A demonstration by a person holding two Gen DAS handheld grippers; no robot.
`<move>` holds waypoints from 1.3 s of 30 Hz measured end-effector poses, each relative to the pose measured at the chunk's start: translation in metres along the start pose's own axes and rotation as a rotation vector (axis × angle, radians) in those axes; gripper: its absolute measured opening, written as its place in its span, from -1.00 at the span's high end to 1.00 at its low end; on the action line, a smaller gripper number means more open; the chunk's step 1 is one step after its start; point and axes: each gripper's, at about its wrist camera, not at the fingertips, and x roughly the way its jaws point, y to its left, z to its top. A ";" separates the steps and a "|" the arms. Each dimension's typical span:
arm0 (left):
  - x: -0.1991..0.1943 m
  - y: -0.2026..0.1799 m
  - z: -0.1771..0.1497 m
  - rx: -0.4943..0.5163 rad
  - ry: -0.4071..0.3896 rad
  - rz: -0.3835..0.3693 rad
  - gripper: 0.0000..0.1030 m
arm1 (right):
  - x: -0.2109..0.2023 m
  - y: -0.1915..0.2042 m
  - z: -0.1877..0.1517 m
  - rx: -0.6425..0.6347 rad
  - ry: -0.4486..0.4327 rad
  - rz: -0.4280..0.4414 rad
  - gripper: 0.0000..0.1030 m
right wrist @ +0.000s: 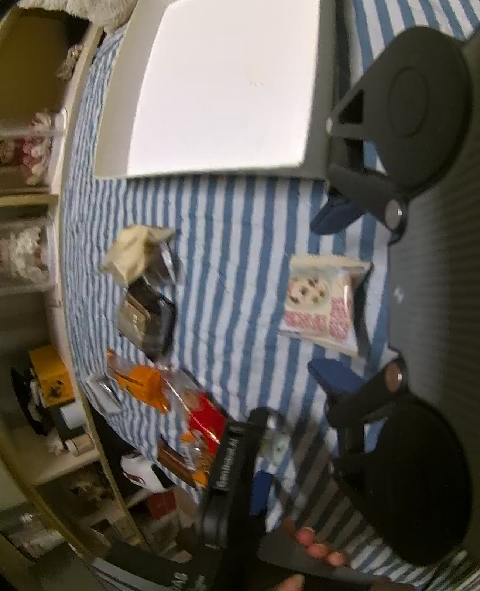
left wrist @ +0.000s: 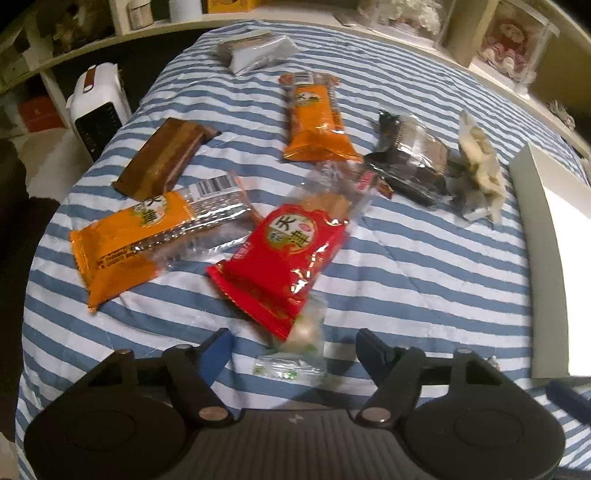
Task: Organize snacks
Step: 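Grasp the white printed packet with the right gripper while the left gripper grasps the clear-wrapped ball, then carry both snacks to the white tray and open both grippers to release them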
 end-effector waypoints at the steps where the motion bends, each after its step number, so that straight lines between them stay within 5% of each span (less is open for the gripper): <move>1: 0.001 -0.002 -0.001 0.011 0.000 0.007 -0.34 | 0.001 -0.001 0.002 0.009 -0.003 -0.012 -0.66; 13: -0.002 -0.011 -0.001 0.095 -0.031 0.071 0.32 | 0.021 -0.008 0.001 0.100 0.071 0.022 -0.67; 24: -0.030 -0.031 -0.031 0.143 -0.035 -0.060 0.41 | 0.032 -0.008 -0.003 0.070 0.114 0.041 -0.13; 39: -0.129 -0.052 -0.020 0.116 -0.344 -0.138 0.41 | -0.073 -0.028 0.046 -0.011 -0.213 0.052 -0.11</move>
